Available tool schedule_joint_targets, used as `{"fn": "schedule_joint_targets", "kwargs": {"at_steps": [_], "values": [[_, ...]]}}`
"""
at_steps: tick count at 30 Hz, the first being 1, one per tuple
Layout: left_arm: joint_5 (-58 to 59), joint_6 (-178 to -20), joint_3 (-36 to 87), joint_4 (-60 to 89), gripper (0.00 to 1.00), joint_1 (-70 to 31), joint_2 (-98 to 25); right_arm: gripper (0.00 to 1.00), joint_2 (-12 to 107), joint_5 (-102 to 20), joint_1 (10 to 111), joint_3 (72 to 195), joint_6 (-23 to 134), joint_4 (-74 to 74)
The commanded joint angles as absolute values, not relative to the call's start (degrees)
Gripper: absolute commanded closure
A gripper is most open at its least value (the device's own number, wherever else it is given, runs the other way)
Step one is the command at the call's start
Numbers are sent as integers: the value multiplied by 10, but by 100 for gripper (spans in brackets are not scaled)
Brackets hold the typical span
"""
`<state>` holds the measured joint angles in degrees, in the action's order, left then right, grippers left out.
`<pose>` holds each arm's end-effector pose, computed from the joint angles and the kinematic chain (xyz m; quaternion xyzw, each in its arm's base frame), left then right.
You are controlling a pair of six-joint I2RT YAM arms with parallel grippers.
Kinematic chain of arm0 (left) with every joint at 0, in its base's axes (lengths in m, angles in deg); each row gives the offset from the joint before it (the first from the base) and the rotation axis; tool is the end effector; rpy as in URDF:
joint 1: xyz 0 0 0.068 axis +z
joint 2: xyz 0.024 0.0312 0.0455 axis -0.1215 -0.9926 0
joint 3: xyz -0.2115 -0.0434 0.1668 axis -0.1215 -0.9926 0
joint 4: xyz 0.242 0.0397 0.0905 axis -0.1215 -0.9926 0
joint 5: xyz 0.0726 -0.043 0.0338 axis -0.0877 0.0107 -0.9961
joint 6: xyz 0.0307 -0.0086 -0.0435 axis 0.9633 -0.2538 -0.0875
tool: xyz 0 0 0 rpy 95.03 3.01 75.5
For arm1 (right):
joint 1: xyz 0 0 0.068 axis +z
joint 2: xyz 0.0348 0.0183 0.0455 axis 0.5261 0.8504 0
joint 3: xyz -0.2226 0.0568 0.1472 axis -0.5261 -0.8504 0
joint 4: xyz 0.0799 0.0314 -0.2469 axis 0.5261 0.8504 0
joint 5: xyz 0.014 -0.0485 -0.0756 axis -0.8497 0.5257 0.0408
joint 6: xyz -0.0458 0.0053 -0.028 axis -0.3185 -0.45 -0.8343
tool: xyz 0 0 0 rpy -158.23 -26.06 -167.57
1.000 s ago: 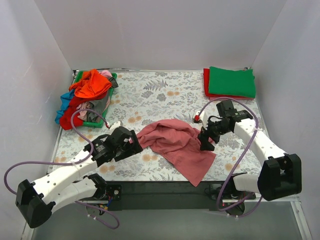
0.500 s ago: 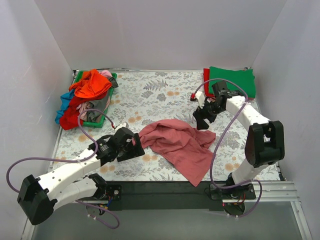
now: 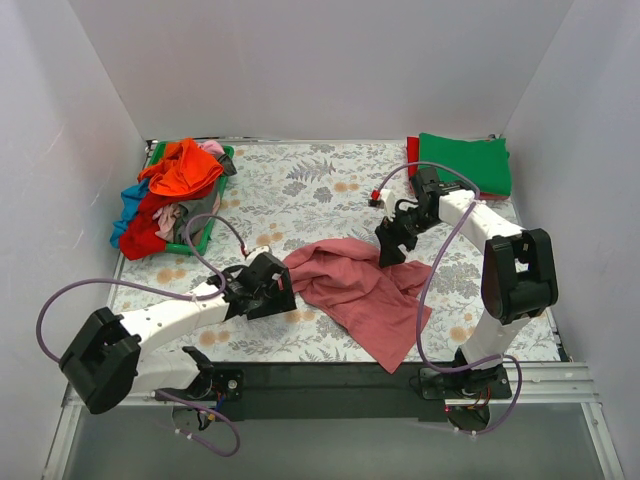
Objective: Fold and stack the t-shirts
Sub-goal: Flatten the tshirt out
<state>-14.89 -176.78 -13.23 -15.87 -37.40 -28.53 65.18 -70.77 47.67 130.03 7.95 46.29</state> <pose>0.1502 -0.1408 0.1714 -0.3827 0.8913 -0.1926 0.1486 0.3166 0.1127 0.2176 -0.4840 0.8045 0.2814 0.1984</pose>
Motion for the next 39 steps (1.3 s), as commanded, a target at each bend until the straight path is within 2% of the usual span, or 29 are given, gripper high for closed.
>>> {"fn": "schedule_joint_targets", "kwargs": {"at_steps": [1, 4, 10, 14, 18, 22, 27, 35, 38, 39], "values": [[-195, -1727, -90, -163, 30, -375, -297, 20, 660, -730, 479, 1327, 85, 477], [-211, -1716, -74, -189, 34, -375, -304, 21, 648, -723, 480, 1326, 81, 484], [-209, -1675, -75, -207, 35, -375, -271, 21, 524, -675, 480, 1280, 38, 503], [-192, -1634, -66, -208, 35, -375, -284, 20, 430, -644, 484, 1183, 3, 534], [-185, -1601, -56, -206, 35, -375, -289, 21, 387, -592, 516, 1081, -9, 533], [-204, -1603, -54, -201, 29, -375, -242, 23, 387, -579, 524, 1050, 12, 488], [-216, -1629, -62, -202, 11, -375, -152, 23, 431, -564, 525, 1069, 30, 455], [-180, -1683, -123, -192, 8, -374, 12, 28, 498, -578, 545, 1119, 54, 436], [-170, -1687, -130, -187, 8, -374, 46, 35, 514, -585, 553, 1129, 59, 436], [-170, -1687, -130, -187, 8, -374, 51, 42, 517, -587, 555, 1132, 60, 437]]}}
